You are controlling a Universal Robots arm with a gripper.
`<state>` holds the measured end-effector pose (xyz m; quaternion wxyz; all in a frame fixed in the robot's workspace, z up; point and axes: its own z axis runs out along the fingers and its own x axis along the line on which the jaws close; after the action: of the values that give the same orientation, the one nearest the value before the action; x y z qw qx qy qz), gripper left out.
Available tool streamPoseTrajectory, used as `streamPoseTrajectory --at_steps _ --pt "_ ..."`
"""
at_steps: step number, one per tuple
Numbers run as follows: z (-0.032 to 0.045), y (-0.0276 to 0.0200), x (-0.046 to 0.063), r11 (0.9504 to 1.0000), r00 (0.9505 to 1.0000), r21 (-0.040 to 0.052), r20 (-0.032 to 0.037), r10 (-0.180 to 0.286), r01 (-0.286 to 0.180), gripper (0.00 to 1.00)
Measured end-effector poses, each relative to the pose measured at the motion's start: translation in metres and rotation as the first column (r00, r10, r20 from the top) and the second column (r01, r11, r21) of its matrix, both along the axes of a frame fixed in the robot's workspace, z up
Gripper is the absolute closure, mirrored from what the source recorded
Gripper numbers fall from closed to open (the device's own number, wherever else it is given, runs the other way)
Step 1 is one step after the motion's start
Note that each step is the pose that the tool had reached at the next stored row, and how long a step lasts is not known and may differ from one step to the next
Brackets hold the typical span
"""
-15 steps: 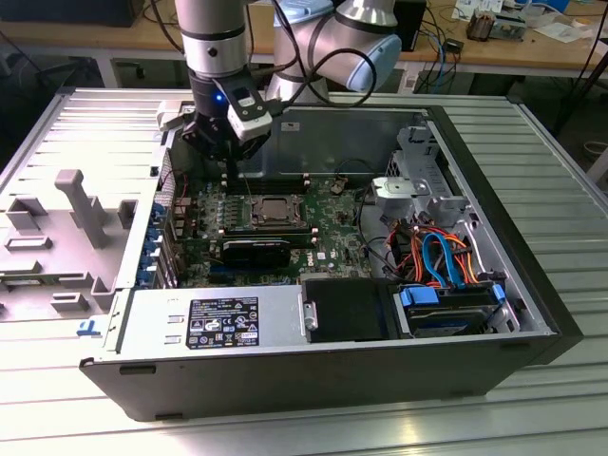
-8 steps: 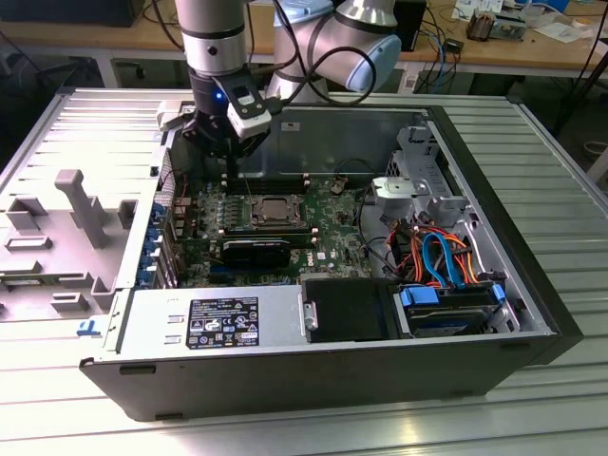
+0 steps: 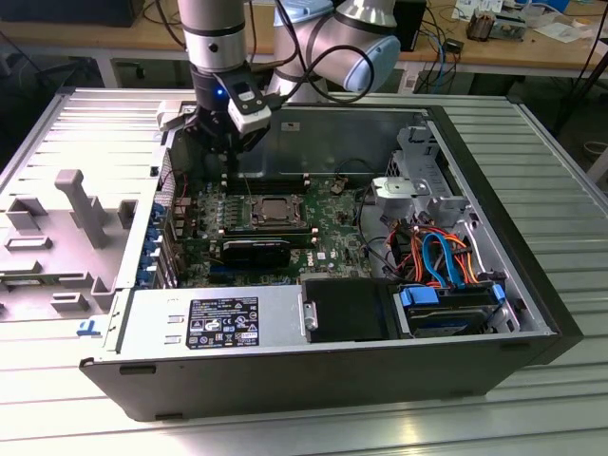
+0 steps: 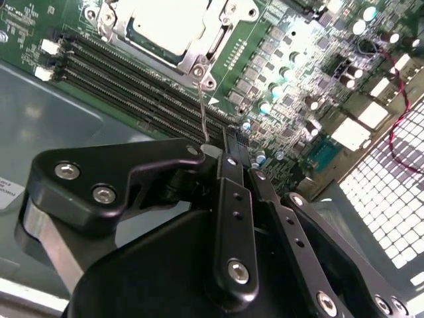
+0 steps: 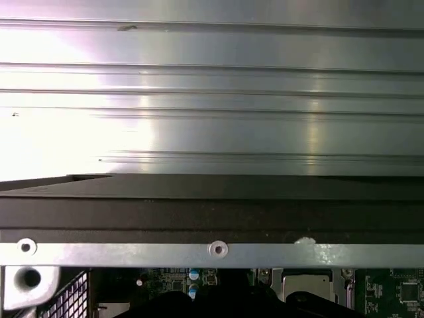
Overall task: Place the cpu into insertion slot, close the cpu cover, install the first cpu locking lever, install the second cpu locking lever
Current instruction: 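Install the first cpu locking lever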
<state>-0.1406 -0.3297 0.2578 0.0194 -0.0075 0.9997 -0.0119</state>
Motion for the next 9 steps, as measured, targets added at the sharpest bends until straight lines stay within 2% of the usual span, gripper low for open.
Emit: streamPoseTrajectory --at_steps 9 --pt "-0.0001 0.0007 0.0001 1.0 1.0 0.0 -0.0001 0.0 0.0 0.89"
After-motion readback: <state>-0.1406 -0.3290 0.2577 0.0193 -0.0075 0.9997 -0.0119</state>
